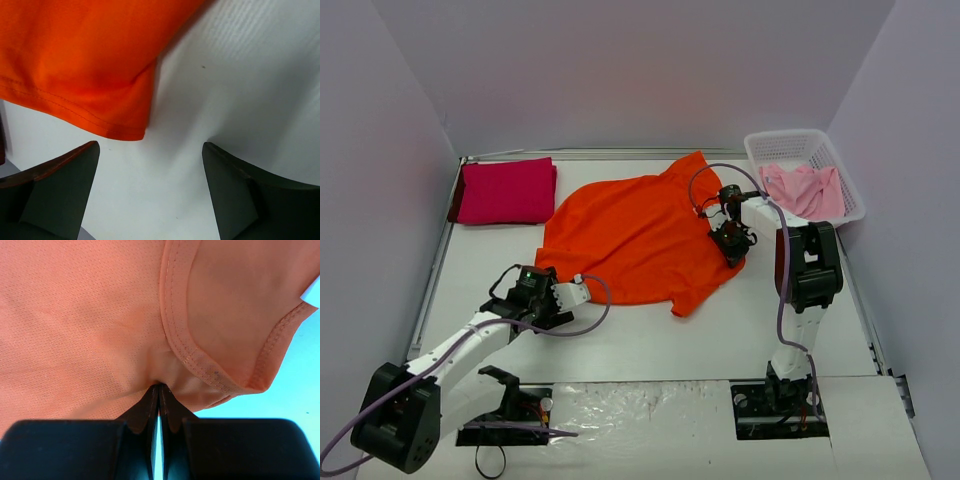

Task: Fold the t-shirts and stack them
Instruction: Flatten out the tshirt

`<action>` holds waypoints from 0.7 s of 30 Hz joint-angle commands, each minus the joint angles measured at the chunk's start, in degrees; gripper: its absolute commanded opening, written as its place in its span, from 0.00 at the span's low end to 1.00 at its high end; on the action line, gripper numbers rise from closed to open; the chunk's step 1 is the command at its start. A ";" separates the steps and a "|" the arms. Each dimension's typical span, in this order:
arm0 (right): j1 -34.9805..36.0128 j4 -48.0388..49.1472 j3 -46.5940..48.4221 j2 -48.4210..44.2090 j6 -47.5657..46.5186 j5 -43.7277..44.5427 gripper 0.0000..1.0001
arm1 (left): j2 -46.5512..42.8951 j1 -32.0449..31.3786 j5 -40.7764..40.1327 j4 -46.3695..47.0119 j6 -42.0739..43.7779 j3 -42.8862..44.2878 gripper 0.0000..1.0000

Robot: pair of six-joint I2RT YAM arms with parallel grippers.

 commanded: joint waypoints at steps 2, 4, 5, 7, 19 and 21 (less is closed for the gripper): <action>0.14 3.96 -2.79 6.11 0.38 -0.25 0.00 | 1.61 -0.26 -4.21 8.66 0.01 -1.33 0.83; 0.14 3.97 -2.96 6.11 0.29 -0.16 0.00 | 2.84 -0.26 -5.00 9.99 -0.25 -1.59 0.83; 0.14 4.05 -3.05 6.20 0.29 -0.07 0.00 | 3.28 -0.26 -5.09 10.86 -0.16 -1.68 0.83; 0.14 3.97 -3.05 6.11 0.20 0.02 0.00 | 5.21 -0.34 -5.61 11.75 -0.16 -1.86 0.83; 0.14 4.32 -3.58 5.85 -0.15 0.28 0.00 | 4.61 -0.26 -4.92 7.19 0.89 -0.54 0.02; 0.14 4.40 -3.66 5.76 -0.24 0.28 0.00 | 2.50 -0.26 -4.83 6.48 0.80 -0.45 0.02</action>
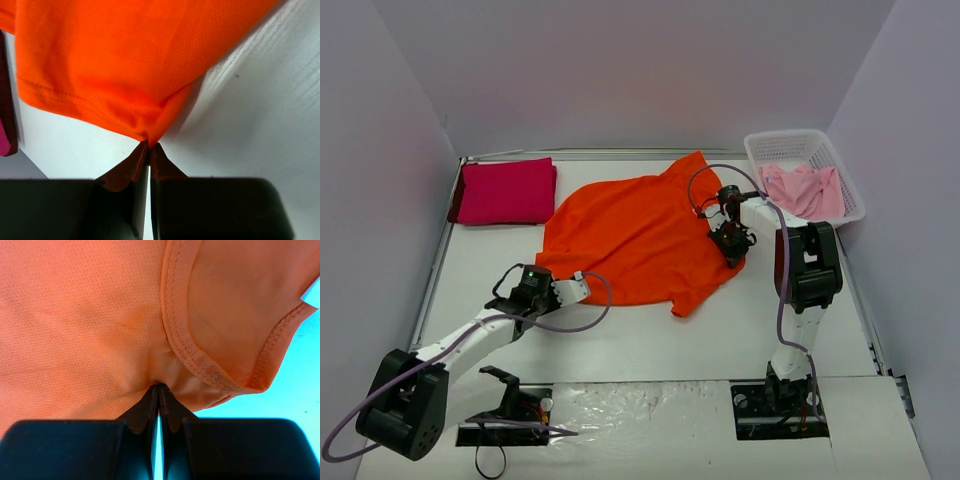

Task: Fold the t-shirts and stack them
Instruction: Flatten out the tshirt

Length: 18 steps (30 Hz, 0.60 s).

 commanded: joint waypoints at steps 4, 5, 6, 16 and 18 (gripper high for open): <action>0.05 4.54 -3.86 5.28 -0.37 -0.24 0.00 | -5.99 -0.13 -0.83 -4.58 0.39 1.06 0.02; 0.05 4.54 -4.04 5.27 -0.46 -0.24 0.00 | -6.35 -0.13 -0.92 -5.29 0.39 1.84 0.02; 0.05 4.54 -4.04 5.10 -0.46 -0.24 0.00 | -7.31 -0.04 -0.92 -6.34 0.56 2.46 0.02; -0.57 4.80 -5.09 4.39 -1.16 -0.24 0.00 | -9.78 1.02 0.04 -16.36 2.32 8.53 0.02; -0.65 4.89 -5.27 4.31 -1.34 -0.24 0.00 | -9.52 1.02 0.66 -16.81 2.50 8.18 0.02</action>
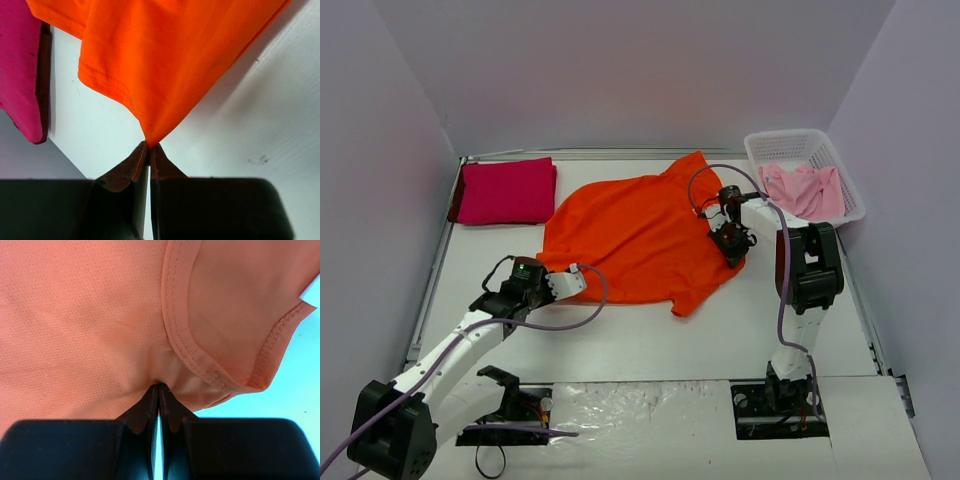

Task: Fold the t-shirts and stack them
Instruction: Flatten out the tshirt

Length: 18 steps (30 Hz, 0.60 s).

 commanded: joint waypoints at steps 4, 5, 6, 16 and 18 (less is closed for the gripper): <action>-0.70 4.06 -4.40 5.01 -1.14 -0.07 0.00 | 0.63 0.47 1.78 -6.39 1.65 0.90 0.09; -0.70 4.15 -4.40 5.09 -1.23 -0.07 0.00 | 1.07 0.47 1.78 -6.83 1.91 0.72 0.26; -0.70 4.06 -4.40 5.27 -1.14 -0.07 0.00 | 1.07 0.47 1.78 -7.35 2.08 0.55 0.34; -0.70 4.06 -4.31 5.80 -1.05 0.29 0.00 | -1.30 0.38 3.35 -7.45 2.70 0.10 0.63; -0.70 4.15 -4.22 5.88 -1.05 0.46 0.00 | -1.30 0.38 3.98 -7.54 2.88 0.02 0.63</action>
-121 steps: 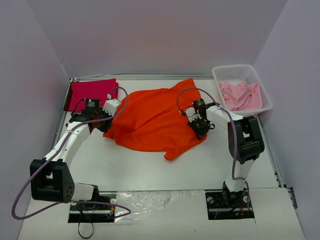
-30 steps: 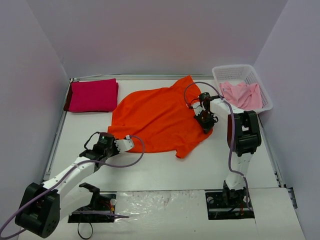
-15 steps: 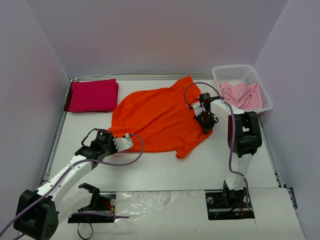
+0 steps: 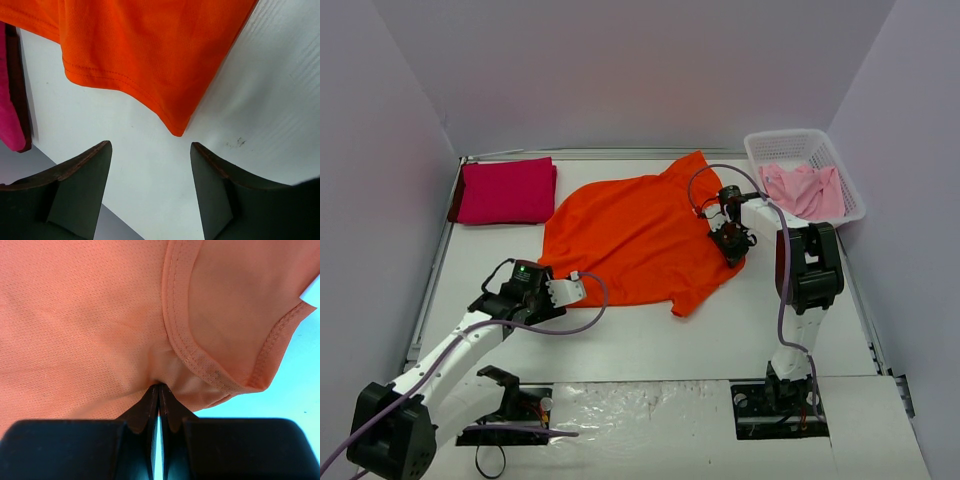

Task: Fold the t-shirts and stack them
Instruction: Flatten out the tshirt

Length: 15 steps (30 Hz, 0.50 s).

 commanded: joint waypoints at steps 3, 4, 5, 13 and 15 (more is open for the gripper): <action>-0.68 3.88 -3.91 6.17 -0.79 0.75 0.00 | -0.32 0.18 3.85 -2.90 1.06 -0.05 0.61; -0.68 3.88 -3.83 6.17 -0.71 0.83 0.00 | 0.03 -0.08 4.90 -3.26 1.06 -0.05 0.58; -0.68 3.88 -3.83 6.26 -0.70 0.84 0.00 | 0.21 -0.17 5.35 -3.78 0.89 -0.05 0.56; -0.68 3.88 -3.74 6.87 -0.53 1.36 0.00 | 5.30 -1.13 7.64 -5.55 1.85 -0.05 0.48; -0.68 3.80 -3.65 6.87 -0.53 1.36 0.00 | 6.88 -1.22 7.29 -4.41 1.85 -0.40 0.48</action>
